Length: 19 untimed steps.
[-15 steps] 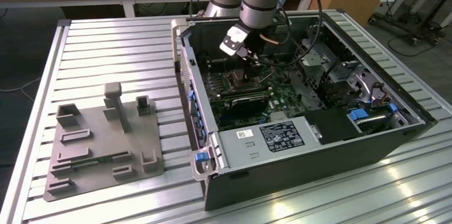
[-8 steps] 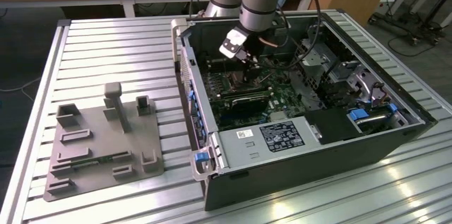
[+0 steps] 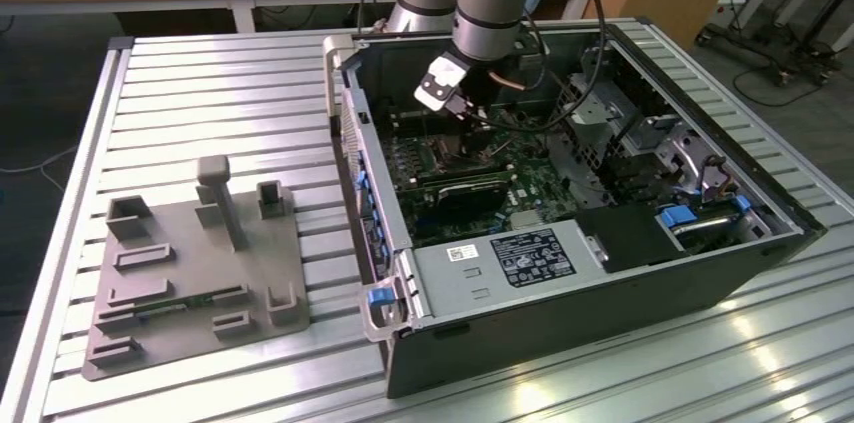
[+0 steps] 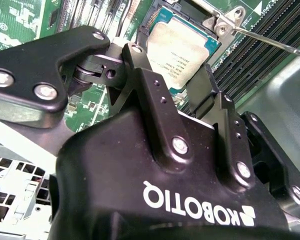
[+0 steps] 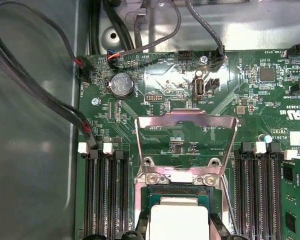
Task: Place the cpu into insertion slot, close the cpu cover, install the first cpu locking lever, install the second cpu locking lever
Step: 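Place the cpu into insertion slot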
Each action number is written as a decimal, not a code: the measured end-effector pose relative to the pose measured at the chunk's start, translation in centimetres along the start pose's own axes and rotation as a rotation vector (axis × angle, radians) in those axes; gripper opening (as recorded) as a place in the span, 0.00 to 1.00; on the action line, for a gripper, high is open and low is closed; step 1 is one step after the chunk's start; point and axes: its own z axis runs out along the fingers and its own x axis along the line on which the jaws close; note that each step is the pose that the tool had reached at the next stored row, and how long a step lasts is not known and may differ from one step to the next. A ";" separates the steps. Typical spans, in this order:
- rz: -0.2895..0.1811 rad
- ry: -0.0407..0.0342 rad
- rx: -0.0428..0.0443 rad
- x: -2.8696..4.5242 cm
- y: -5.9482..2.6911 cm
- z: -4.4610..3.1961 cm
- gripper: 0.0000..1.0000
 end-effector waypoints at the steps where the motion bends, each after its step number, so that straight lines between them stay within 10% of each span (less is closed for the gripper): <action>1: 0.000 -0.0015 -0.0001 0.00 0.00 0.01 0.54; 19: 0.000 -0.0042 0.0000 -0.01 0.15 0.44 0.54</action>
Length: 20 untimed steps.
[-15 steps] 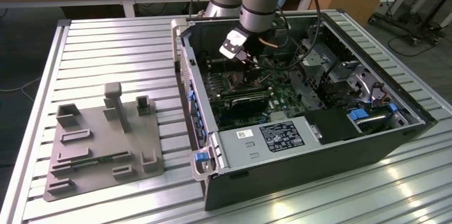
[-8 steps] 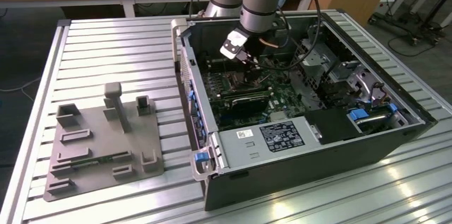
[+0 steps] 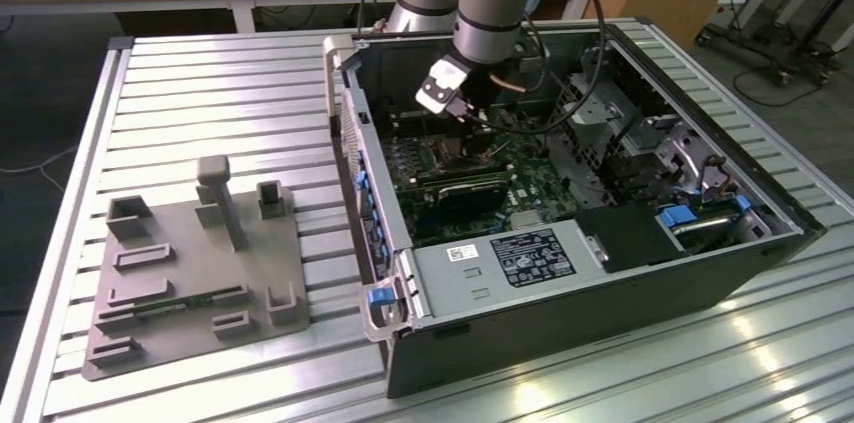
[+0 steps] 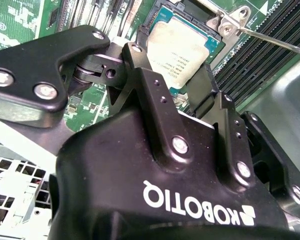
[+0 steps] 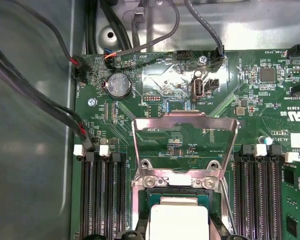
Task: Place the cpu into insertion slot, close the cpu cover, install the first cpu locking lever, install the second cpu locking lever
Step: 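Place the cpu into insertion slot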
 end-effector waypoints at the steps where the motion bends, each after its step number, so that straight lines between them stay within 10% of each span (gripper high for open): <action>1: 0.000 0.0000 0.0000 0.00 0.00 0.02 0.54; 20: 0.001 -0.0001 0.0000 0.00 0.00 0.19 0.54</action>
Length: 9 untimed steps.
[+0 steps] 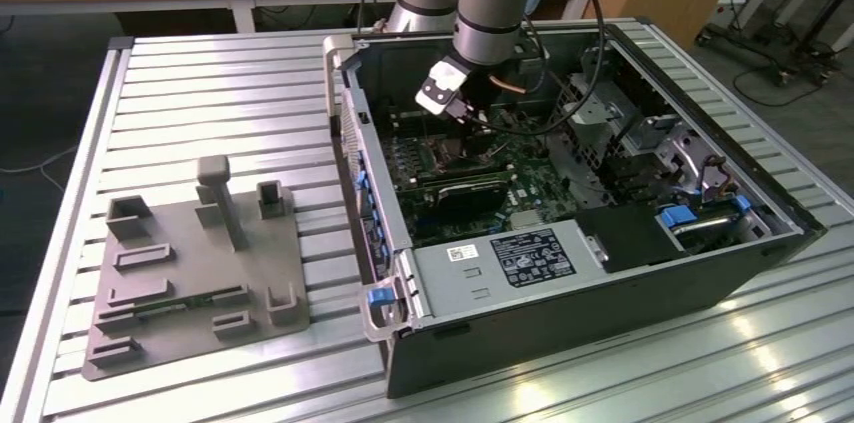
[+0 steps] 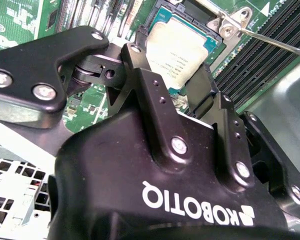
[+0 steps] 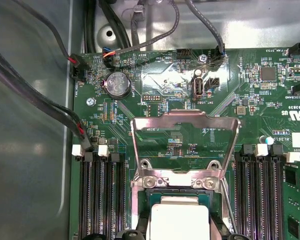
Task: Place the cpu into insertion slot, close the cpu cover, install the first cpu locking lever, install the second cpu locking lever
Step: 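Place the cpu into insertion slot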
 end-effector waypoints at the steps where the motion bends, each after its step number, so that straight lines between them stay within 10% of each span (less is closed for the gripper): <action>1: 0.000 0.0000 0.0000 0.00 0.00 0.00 0.54; 9: 0.000 0.0002 -0.0001 0.01 0.00 0.01 0.61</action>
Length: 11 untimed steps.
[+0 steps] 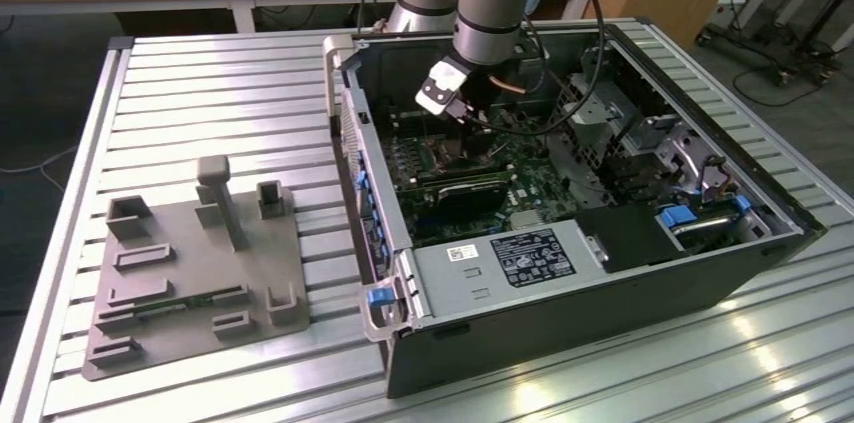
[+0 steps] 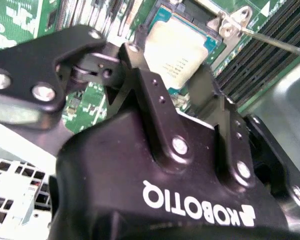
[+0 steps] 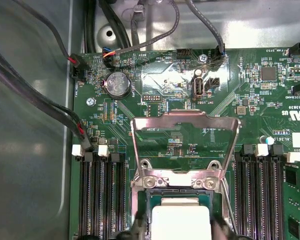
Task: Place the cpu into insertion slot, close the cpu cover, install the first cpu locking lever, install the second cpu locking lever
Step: 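Place the cpu into insertion slot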
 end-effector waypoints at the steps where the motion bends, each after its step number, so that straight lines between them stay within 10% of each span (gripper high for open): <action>1: 0.000 0.0000 0.0000 0.00 0.00 0.00 0.61; 11: 0.000 -0.0002 0.0001 0.00 0.00 0.00 0.66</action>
